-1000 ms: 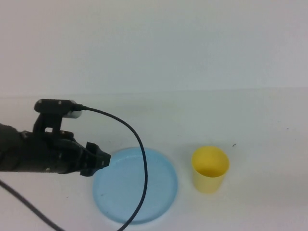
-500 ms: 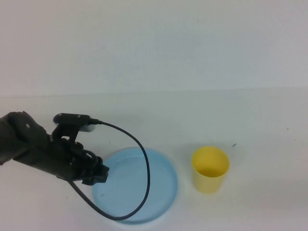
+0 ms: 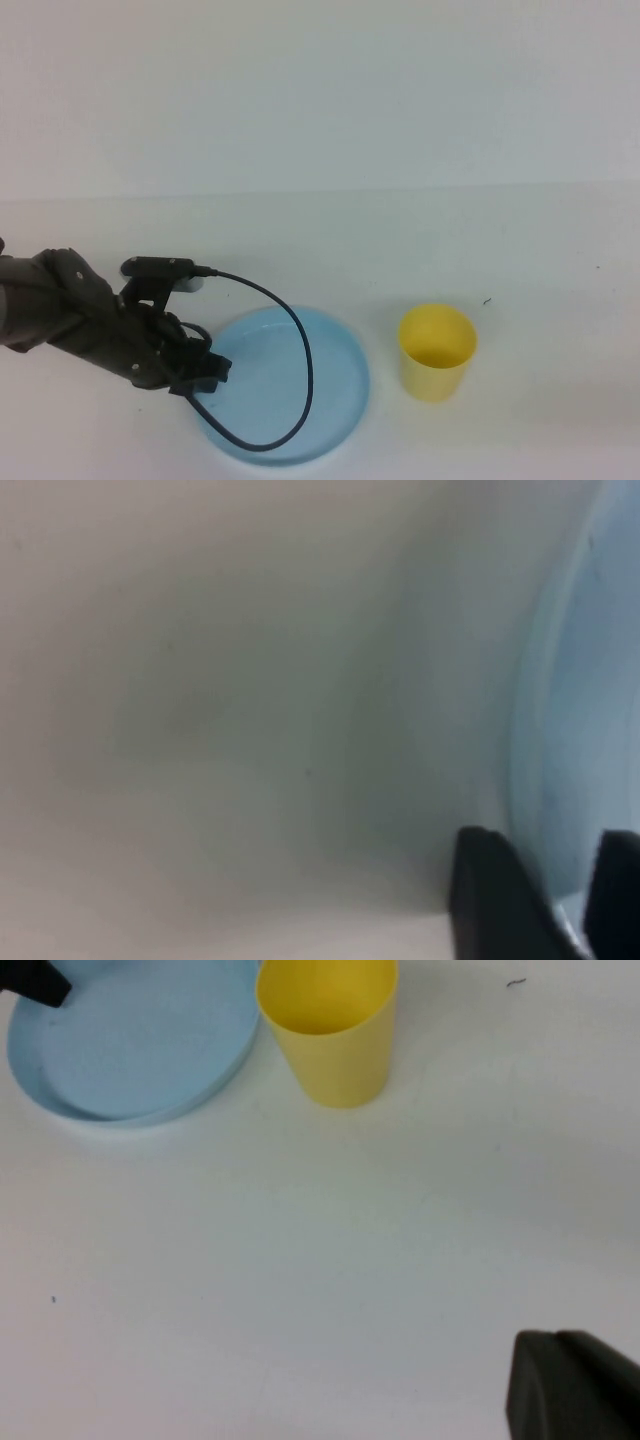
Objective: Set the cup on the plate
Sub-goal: Pick up the plate from the table, then place the plate on the center of the table
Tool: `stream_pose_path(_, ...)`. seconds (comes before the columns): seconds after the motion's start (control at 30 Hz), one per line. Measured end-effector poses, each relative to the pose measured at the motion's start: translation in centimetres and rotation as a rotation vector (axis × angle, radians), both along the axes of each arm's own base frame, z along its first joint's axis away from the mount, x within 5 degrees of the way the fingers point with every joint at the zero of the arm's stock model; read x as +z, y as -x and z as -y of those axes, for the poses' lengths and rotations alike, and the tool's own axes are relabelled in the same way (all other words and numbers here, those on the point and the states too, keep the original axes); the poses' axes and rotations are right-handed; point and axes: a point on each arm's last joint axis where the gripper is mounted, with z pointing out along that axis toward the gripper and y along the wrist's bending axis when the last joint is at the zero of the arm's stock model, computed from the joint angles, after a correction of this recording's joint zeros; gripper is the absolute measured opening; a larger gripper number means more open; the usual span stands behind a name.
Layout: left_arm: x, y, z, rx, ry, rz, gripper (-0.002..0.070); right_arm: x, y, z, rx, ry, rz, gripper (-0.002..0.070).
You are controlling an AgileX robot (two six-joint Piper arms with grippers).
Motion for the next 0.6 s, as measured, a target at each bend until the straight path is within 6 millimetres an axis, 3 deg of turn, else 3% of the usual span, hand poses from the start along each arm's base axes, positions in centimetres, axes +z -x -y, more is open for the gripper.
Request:
stream_pose_path(0.07, 0.0, -0.2, 0.1, 0.010, 0.009, 0.003, 0.0003, 0.0, 0.0, 0.0, 0.000, -0.005, 0.000, 0.0002)
stream_pose_path(0.43, 3.7, -2.4, 2.4, -0.033, 0.188, 0.055, 0.0001, 0.0, 0.1, -0.1, 0.028, 0.008, 0.002, 0.0002)
stream_pose_path(0.6, 2.9, -2.8, 3.5, -0.029, 0.177, 0.057, 0.0001, 0.1, -0.1, -0.1, 0.040, 0.021, 0.036, 0.0002)
